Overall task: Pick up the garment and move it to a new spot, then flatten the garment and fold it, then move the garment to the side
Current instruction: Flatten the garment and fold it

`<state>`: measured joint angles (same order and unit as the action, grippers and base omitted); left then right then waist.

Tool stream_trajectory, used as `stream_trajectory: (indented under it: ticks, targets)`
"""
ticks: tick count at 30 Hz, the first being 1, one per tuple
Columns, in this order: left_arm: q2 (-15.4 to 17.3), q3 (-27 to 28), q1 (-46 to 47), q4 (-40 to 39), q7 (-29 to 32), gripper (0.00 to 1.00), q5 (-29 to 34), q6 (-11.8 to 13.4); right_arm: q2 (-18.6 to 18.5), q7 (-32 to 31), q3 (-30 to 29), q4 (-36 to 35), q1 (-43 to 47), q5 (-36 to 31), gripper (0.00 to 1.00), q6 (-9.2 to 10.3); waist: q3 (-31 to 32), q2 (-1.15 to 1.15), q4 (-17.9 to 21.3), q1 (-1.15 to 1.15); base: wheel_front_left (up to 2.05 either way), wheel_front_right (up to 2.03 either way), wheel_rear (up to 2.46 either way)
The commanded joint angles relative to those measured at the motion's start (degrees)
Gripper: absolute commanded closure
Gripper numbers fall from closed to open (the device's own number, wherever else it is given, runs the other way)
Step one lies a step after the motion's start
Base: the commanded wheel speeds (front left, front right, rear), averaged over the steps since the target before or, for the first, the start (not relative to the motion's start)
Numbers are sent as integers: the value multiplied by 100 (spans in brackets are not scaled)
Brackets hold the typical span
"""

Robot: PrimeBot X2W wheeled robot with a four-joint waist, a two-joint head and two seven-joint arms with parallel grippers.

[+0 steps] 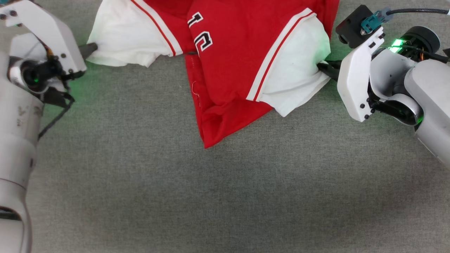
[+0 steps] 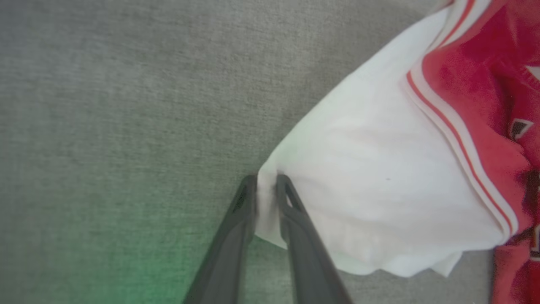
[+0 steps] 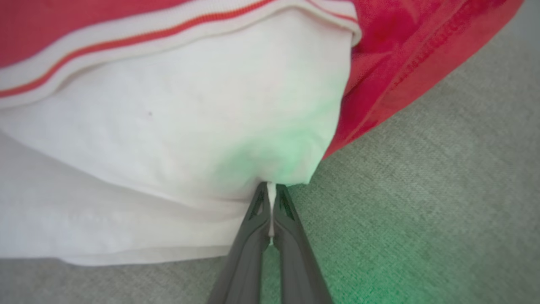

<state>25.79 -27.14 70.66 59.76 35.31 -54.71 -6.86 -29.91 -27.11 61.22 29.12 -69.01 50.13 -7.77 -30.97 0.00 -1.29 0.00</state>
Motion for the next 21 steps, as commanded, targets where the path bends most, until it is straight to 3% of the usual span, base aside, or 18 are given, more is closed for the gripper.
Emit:
stream_trajectory:
  ticks: [1,12,21]
  targets:
    - [-414,-126,-433,81,178,100,-100,-80,-4,-57,212,275,236,34,100,52,10,0,-1,0,0,0,0]
    - [-68,-292,-349,-869,-1222,100,-240,-66,-68,727,-396,616,-29,281,100,33,429,0,42,0,0,0,0]
    - [-121,-627,223,-1224,-2513,100,24,-66,-551,1145,-1059,823,-538,78,100,33,419,0,44,0,0,0,0]
